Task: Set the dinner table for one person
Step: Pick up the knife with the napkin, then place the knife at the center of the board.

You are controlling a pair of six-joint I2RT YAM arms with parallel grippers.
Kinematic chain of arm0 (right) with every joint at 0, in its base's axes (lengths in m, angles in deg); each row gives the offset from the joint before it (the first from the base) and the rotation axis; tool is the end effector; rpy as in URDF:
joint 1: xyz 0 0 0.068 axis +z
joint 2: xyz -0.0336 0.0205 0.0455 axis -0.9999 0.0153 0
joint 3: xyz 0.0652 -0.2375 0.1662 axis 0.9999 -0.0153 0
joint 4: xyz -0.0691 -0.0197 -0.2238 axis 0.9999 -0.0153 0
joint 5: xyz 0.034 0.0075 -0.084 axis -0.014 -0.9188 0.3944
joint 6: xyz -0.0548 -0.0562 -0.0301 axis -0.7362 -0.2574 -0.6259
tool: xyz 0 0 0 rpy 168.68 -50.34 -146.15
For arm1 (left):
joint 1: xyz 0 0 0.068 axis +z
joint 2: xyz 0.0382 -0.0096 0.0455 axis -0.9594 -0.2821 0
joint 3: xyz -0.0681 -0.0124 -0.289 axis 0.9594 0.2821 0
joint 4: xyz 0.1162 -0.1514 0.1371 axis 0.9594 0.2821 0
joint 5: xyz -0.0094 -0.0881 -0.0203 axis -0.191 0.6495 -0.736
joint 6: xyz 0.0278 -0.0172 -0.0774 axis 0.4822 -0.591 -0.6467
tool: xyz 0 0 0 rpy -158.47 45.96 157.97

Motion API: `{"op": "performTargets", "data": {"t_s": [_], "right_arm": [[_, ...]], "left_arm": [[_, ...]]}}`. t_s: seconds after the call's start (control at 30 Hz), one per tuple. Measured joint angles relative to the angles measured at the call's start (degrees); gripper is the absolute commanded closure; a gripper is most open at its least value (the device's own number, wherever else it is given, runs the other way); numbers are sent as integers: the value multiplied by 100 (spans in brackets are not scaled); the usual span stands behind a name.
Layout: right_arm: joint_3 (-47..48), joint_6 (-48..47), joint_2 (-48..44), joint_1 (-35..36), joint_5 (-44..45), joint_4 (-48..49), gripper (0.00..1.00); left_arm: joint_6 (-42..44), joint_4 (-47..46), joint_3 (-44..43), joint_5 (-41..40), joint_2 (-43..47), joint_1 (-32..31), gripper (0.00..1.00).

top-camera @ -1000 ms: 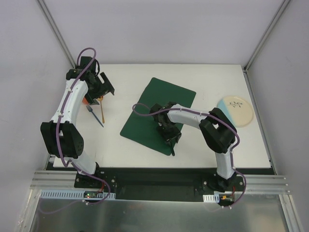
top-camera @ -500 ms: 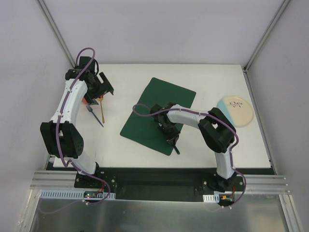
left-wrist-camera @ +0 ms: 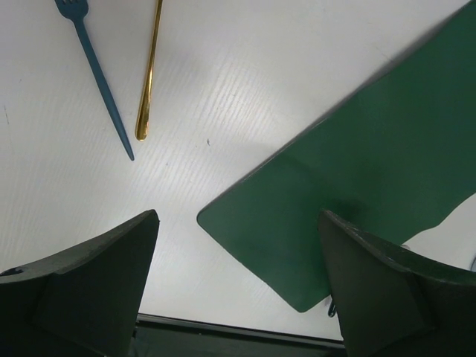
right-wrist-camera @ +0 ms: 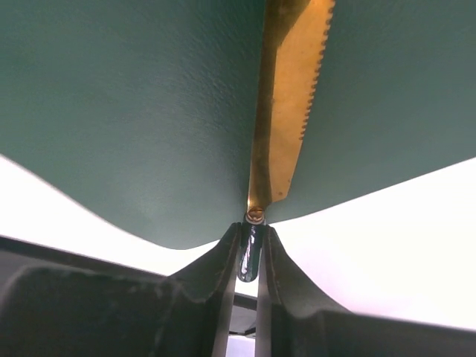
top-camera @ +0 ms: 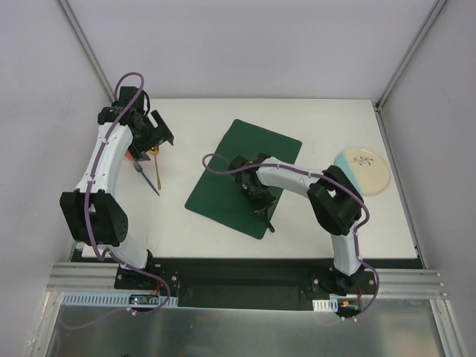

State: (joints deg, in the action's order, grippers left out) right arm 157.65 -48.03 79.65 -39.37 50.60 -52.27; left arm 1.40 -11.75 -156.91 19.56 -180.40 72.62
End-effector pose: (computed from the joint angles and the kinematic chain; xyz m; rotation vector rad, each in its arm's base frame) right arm 0.2373 0.2734 0.1618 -1.2342 2.8163 -0.0557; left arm 0.3331 -0.0088 0.3373 -0.6929 2.4473 -0.2914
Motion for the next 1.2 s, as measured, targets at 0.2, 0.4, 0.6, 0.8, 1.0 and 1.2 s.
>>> {"op": "performTargets", "data": {"t_s": [0.2, 0.4, 0.6, 0.8, 1.0, 1.2], "right_arm": [[1110, -7, 55, -15, 50, -280, 99], [2905, -66, 721, -118, -138, -623, 99], [3947, -76, 1580, -258, -817, -573, 99], [3915, 219, 1816, -354, -2024, 103, 99], [3853, 730, 1818, -387, -3230, 1443, 99], [3969, 1537, 2100, -387, -4232, 3152, 99]], "left_arm": [[2, 61, -146, 7, 94, 0, 12], [-24, 90, -577, -35, 415, 0, 12], [-229, 105, -509, -623, 1458, 0, 12], [-422, 157, -68, -1005, 2553, 0, 11], [-645, 229, 621, -1001, 2994, 0, 12], [-704, 310, 1178, -887, 3458, 0, 12]]}}
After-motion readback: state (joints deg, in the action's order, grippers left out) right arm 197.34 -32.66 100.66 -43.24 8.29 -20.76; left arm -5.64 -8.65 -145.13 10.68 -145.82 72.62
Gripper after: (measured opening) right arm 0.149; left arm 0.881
